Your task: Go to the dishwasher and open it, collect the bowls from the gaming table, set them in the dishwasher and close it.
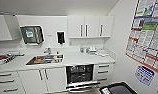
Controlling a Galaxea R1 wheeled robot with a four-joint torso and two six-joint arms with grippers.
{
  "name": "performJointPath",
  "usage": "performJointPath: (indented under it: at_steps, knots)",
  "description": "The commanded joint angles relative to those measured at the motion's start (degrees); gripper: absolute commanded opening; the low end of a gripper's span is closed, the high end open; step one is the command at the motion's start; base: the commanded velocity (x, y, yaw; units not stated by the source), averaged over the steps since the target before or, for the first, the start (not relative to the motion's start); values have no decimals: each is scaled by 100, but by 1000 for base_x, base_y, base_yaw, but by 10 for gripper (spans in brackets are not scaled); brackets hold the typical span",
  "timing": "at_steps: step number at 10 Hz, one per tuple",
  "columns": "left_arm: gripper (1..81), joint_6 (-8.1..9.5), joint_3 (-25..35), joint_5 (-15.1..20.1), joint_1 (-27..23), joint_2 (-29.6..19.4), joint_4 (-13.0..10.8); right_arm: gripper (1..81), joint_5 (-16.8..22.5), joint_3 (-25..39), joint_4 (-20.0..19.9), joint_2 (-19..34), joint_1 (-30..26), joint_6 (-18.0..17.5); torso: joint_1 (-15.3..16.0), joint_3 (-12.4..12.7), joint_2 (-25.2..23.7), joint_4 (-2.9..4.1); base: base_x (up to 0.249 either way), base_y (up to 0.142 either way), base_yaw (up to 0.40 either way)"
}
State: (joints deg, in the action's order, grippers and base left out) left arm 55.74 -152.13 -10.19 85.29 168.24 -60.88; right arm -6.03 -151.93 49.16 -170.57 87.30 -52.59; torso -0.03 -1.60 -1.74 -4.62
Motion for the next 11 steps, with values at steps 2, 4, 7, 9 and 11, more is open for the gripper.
performJointPath:
  at_steps: [2,4,7,9,11]
  knots:
    - [10,8,7,158,-306,-62,24,10,67,77,76,-6,-305,3,3,0,0,0,92,0,0]
    - [10,16,7,158,-306,-53,15,10,67,77,76,-6,-304,3,3,0,0,0,92,0,0]
    - [10,16,7,158,-314,-53,24,10,67,77,76,-15,-304,3,3,0,0,0,91,0,0]
    - [10,16,7,158,-306,-53,24,10,67,77,76,-6,-304,3,3,0,0,0,83,0,0]
    - [10,16,7,158,-306,-53,24,10,67,77,76,-6,-304,3,3,0,2,0,0,0,0]
